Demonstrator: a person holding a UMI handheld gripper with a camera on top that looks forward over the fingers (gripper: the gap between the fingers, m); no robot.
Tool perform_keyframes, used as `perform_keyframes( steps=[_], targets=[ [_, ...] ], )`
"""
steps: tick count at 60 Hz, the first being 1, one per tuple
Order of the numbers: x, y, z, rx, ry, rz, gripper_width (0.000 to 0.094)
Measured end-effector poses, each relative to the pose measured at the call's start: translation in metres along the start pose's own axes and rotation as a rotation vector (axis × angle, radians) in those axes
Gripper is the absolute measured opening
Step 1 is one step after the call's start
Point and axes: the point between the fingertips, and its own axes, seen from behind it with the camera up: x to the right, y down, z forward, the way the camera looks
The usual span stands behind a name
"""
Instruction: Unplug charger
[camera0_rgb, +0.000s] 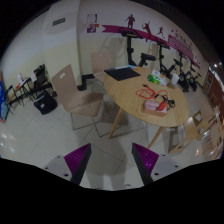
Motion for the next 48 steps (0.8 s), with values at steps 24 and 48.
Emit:
perform_keyframes(
  steps=[24,48],
  targets=[
    [0.084,-0.006,0.038,0.007,0.119,0.115,0.0860],
    [0.200,0.003,0.093,0.046,0.246,0.193,0.0861]
  ],
)
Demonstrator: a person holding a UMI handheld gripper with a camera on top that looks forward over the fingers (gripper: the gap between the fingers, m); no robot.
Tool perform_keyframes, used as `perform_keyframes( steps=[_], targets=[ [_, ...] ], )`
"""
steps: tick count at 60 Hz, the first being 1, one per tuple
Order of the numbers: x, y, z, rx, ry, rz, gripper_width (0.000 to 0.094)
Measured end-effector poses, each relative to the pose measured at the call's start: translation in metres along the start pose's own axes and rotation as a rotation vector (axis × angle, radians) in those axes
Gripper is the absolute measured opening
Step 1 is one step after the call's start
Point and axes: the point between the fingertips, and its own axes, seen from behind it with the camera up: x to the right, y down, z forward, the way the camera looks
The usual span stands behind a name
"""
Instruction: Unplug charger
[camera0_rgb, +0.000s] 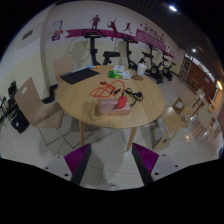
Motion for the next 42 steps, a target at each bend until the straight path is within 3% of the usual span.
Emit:
perform_keyframes(
  steps=[21,42],
  targets=[
    [0.051,-0.042,0.097,0.173,-0.009,0.026,0.0858],
    [0.048,-0.119,0.179,0.426,-0.110,0.002,0.0854]
  ],
)
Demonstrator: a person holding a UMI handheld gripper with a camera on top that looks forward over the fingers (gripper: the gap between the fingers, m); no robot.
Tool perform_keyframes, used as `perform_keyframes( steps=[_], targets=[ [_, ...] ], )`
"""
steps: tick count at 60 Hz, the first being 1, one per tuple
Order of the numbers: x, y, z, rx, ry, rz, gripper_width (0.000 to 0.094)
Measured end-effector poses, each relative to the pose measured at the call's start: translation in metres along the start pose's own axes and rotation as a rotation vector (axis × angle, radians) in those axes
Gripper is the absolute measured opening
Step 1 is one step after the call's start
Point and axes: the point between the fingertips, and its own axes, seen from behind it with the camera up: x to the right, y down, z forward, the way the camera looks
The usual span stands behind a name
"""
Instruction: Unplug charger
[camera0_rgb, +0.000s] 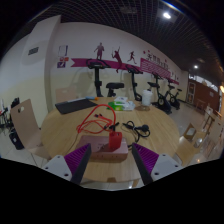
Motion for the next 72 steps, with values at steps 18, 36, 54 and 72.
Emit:
perform_keyframes(
  steps=[18,36,54,72],
  targets=[
    [-0.004,-0.011,0.076,0.055,-0.038,0.018,0.0855],
    [-0.004,-0.014,0.109,0.065,-0.054,0.048,0.0858],
    [0.007,-0.037,0.101,0.083,-0.043,0.108,0.0222],
    [0.127,-0.106,0.106,0.012,0.092,0.080,0.0223]
  ],
)
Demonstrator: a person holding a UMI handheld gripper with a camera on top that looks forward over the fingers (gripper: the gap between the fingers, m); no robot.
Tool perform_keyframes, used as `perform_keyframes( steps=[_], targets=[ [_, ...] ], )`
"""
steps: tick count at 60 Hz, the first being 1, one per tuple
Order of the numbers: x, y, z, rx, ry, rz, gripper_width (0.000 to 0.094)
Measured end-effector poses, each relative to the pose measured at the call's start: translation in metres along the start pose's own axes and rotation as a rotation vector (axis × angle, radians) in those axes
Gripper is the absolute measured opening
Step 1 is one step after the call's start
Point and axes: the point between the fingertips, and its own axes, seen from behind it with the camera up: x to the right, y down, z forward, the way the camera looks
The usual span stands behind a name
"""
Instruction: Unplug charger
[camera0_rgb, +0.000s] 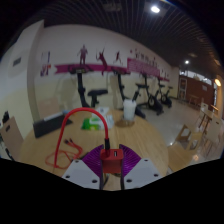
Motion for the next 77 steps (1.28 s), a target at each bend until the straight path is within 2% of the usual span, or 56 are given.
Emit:
perform_keyframes(
  steps=[3,7,11,16,19,23,26,31,43,54,64,77],
  targets=[
    [0.013,0.035,0.017,-0.101,-0.003,-0.007,0.0228],
    [0.020,0.059,0.027,-0.222,0.018,-0.032,0.0232],
    [0.031,0.091,0.036,-0.308,0.031,-0.058,0.0279],
    [0.022,0.114,0.039,-0.393,-0.007,-0.030,0.0344],
    [0.031,0.121,0.030,-0.416,0.004,-0.017,0.0572],
    [0.041,0.112,0.024,-0.397,0.029,-0.035,0.0876],
    [0.046,0.095,0.004,-0.392,0.029,-0.046,0.0831],
    [0.048,0.077,-0.036,-0.375,0.017,-0.039,0.0862],
    [0.046,0.013,-0.176,-0.347,-0.020,-0.054,0.0854],
    [0.045,-0.017,-0.277,-0.295,-0.017,-0.051,0.0857],
    [0.040,-0.021,-0.318,-0.267,-0.018,-0.036,0.0852],
    [0.032,-0.013,-0.317,-0.271,-0.030,-0.062,0.0857]
  ],
)
